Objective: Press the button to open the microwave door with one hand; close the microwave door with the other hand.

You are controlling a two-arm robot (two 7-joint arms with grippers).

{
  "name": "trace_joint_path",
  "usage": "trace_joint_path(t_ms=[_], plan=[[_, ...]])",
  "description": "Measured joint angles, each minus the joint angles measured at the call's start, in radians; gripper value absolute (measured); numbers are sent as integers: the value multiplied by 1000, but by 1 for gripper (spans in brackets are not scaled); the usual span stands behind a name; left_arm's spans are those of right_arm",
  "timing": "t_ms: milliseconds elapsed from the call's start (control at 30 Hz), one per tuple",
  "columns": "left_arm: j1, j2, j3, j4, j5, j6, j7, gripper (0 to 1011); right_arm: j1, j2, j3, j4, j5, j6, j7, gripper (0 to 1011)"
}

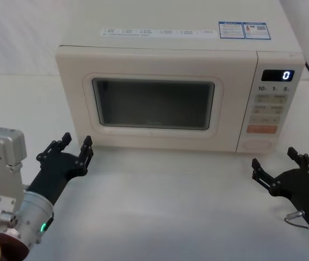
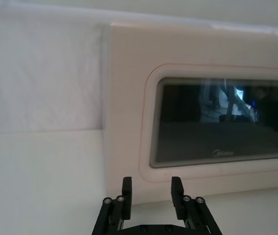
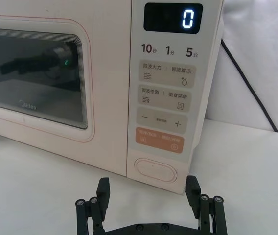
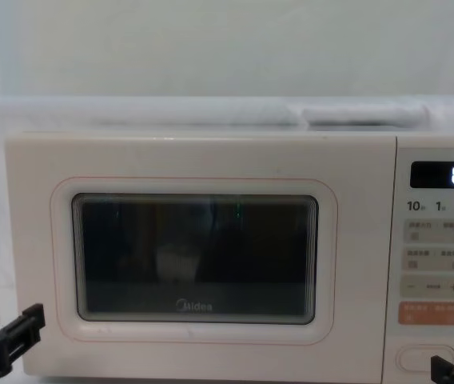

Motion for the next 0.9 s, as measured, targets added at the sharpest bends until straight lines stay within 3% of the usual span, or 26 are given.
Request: trace_joint_path(t_ms=[367,567,900], plan=[[-10,-16,-17,68,10,-3,9,862,0,0,0,0,0,0,0,1002],[-9,-15,-15,64,10,-3,9,986,0,0,0,0,0,0,0,1002],[-8,-14,-14,59,10,-2,9,1001,0,0,0,0,0,0,0,1002]])
